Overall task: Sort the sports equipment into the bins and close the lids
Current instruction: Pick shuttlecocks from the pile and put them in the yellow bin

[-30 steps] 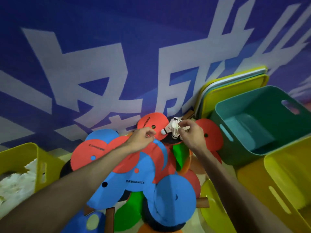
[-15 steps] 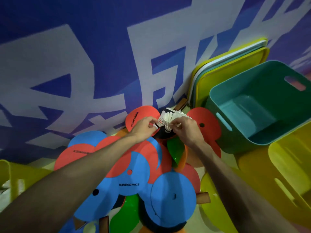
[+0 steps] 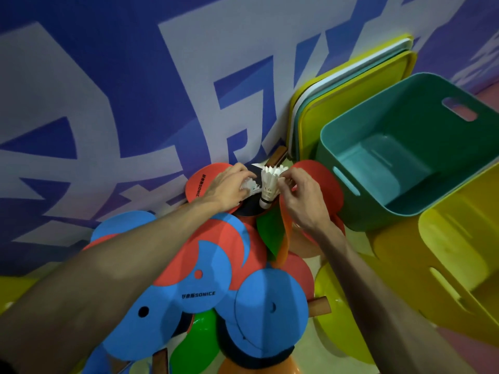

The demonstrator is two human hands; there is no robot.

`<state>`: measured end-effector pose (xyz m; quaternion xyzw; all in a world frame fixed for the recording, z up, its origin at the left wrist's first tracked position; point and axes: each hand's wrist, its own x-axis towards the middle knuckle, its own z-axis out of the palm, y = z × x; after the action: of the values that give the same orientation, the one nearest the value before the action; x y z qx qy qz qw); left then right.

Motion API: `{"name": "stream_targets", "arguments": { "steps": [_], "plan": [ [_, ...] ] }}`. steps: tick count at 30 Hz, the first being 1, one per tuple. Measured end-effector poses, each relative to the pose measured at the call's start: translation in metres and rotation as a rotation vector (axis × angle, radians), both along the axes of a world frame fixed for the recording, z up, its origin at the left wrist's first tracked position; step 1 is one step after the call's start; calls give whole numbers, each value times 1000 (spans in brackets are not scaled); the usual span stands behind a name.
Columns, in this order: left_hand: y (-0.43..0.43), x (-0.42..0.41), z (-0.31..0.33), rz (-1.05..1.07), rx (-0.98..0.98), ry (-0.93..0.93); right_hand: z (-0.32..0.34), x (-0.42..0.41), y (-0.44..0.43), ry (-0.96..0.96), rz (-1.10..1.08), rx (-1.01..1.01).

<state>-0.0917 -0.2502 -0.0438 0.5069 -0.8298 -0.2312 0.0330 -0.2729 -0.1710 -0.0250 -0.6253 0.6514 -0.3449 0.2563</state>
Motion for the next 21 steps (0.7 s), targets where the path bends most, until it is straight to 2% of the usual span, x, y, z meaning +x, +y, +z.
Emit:
{"name": "stream_targets", "arguments": {
  "steps": [4,10,21],
  "plan": [
    [4,12,6,66,-131,-70,2,6,0,-43,-23,-6],
    [33,48,30,286,-164,101,6,31,-3,-120,-12,9],
    [117,136,94,683,-172,375,41,99,8,-53,176,-27]
  ]
}}
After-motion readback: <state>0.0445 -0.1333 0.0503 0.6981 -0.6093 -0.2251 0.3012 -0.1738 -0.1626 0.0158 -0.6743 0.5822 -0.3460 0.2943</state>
